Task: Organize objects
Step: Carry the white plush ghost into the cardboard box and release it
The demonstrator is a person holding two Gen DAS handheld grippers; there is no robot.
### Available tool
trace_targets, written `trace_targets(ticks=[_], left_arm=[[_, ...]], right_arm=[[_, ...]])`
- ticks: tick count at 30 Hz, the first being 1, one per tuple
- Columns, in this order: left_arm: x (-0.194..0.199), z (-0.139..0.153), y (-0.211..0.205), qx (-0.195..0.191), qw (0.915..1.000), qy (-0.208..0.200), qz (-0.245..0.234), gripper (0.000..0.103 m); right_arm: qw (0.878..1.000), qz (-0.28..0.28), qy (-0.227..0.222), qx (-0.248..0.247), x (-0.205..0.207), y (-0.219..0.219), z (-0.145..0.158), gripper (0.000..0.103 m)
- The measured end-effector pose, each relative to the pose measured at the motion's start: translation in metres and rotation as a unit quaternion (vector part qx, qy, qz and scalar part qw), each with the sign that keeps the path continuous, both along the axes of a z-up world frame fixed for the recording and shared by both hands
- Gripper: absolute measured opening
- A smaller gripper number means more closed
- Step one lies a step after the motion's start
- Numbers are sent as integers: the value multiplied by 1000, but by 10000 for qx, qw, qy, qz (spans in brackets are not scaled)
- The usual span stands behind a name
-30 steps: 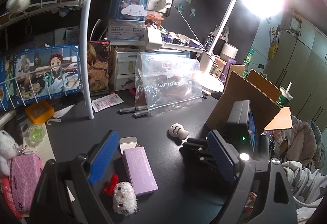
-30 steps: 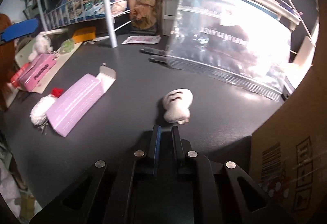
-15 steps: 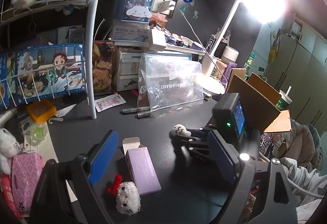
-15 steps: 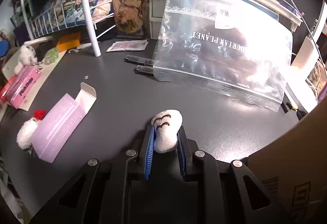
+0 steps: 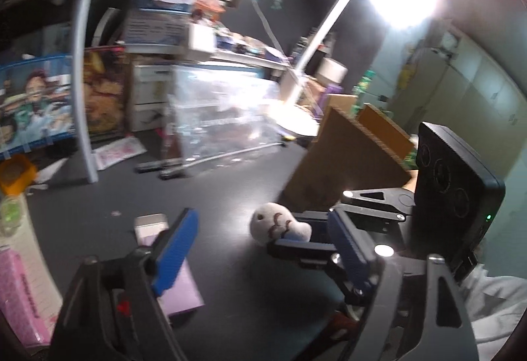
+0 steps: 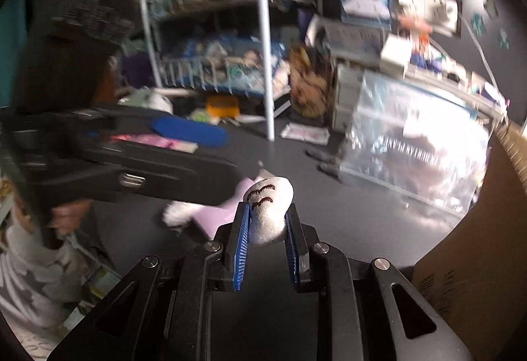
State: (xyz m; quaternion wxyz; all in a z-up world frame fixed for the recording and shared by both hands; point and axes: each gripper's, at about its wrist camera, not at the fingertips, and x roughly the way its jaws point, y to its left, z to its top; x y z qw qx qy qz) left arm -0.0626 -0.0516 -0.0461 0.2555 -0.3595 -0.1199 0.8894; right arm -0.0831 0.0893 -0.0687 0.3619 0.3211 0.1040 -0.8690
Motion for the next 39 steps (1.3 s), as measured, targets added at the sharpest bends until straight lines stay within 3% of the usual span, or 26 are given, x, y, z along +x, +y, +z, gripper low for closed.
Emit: trace_targets(ticks=[4,6,11,17,23,30,37,38,39], left_arm=[[-8,18,13,81,9994,-66,-332,60],[-10,28,22,112,9987,-99,-482,48],[-15,54,44,168,9967,33,-795,36],[-33,79,82,-12,9942,189,-1055,35],[-62,90,129,-149,9908,98,-1341,35],[-97,81,178,-349,9858,-356,-1604,35],[-113,59,213,-856,9807,-633,-1637,35],[-112,57,215,-943,9801,-628,-1628,39],[-112,57,216,-995,9798,-616,-1621,49]], right_arm=[[9997,112,193,-108,11,9,22,16],[9992,105,348,-136,13,14,34,16],[9980,-33,553,-298,17,33,57,16],[9961,-336,718,-387,13,67,81,16],[9944,-737,682,-325,3,109,94,16],[9928,-1151,202,-268,-18,159,86,16],[9908,-1354,-1,24,-27,181,66,20],[9904,-1382,8,99,-27,182,64,22],[9896,-1422,22,195,-28,182,62,27]])
